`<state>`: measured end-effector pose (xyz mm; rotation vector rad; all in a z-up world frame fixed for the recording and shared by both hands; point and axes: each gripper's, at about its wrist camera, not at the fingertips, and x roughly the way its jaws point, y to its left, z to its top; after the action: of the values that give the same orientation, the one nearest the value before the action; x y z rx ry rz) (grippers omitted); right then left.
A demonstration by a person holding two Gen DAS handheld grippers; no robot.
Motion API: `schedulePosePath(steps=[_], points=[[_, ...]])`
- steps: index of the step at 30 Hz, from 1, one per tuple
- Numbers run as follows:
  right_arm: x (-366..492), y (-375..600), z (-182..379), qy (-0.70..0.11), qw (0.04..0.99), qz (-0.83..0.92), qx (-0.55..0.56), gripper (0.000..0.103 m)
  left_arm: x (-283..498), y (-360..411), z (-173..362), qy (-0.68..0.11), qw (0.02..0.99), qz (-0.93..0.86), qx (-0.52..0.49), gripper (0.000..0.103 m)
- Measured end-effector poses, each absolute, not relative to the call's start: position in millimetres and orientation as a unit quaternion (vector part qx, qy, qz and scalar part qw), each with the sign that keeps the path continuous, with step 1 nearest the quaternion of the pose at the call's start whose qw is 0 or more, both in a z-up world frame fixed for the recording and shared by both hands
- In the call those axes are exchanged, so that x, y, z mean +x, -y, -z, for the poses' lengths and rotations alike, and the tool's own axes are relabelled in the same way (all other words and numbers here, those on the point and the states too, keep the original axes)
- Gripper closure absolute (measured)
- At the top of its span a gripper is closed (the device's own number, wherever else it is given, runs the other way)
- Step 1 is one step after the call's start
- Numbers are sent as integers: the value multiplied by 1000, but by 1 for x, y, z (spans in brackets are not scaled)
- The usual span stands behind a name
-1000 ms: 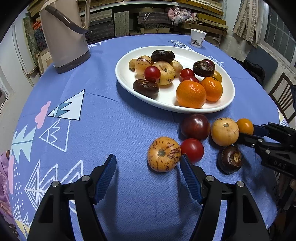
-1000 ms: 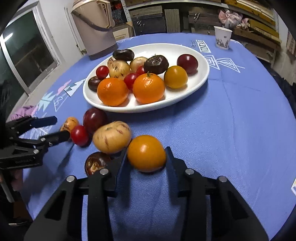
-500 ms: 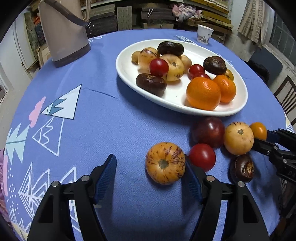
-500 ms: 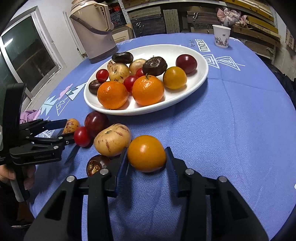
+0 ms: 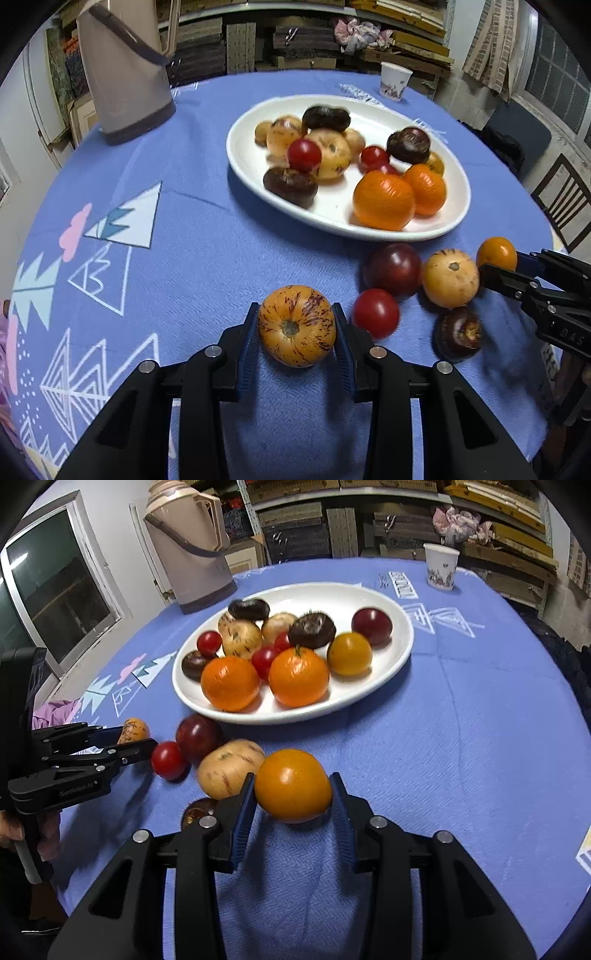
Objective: Organize fruits
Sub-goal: 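Carry the orange-yellow and striped fruits onto the white plate and open both tools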
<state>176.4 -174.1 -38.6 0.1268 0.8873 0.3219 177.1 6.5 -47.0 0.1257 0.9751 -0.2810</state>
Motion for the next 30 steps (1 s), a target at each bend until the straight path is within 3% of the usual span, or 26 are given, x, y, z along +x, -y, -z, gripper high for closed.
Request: schedulePosePath(steps=[10,19,30], points=[[175,176,3,-396,903,-159,50,64,173,3,10,-434,886,147,66,65],[212,177,-30,-374,912,-162,43,64,216,17,-12,-435,885,158,41,65],[285,148,-13,-400,897,-185,26,64,288,34,-1,-459,876,145,16,65]])
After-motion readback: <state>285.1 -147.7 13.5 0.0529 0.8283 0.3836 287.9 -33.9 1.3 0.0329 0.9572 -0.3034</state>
